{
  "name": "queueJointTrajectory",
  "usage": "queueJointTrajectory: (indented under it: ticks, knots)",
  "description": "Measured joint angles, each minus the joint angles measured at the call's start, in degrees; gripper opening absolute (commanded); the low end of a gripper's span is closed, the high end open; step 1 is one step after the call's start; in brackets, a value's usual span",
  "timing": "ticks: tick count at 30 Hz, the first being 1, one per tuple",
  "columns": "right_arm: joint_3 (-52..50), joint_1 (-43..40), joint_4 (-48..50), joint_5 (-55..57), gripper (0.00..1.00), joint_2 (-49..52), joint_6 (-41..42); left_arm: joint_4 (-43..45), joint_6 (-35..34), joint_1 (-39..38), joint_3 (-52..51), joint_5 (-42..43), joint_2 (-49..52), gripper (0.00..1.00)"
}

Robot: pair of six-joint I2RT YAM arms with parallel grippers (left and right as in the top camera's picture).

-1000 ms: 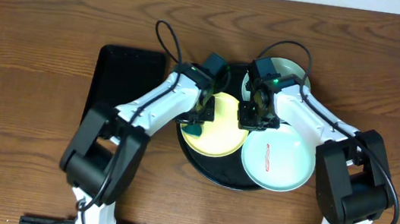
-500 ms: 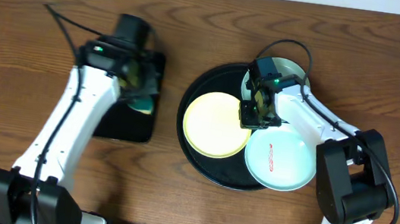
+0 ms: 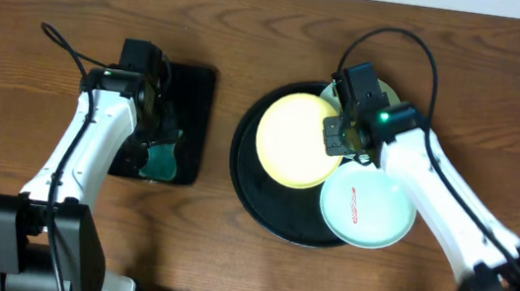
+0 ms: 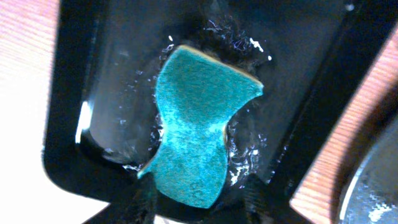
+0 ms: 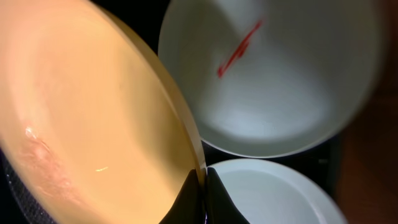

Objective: Clean dirty plates on tray and stack at the side
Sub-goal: 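Place the sponge back on the black tray with the left gripper, then lift the yellow plate off the round tray with the right gripper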

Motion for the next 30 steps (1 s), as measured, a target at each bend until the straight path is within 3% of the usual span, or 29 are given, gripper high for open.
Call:
queueJointTrajectory:
  ticks: [3,13,30]
  knots:
    - [0.0,2.4,0.0,5.8,0.01,-3.0,-0.5,0.0,0.4,0.0,0.0,2.7,-0.8,0.67]
    - [0.0,16.2,0.0,31.1,0.01,-5.6,-4.4,-1.6,0.8,0.0,0.0,5.4,-4.5,0.82]
    - [0.0,27.4,-0.4,50.2,0.01,-5.6,-8.7,-1.9,0.8,0.0,0.0,5.6,-4.5,0.83]
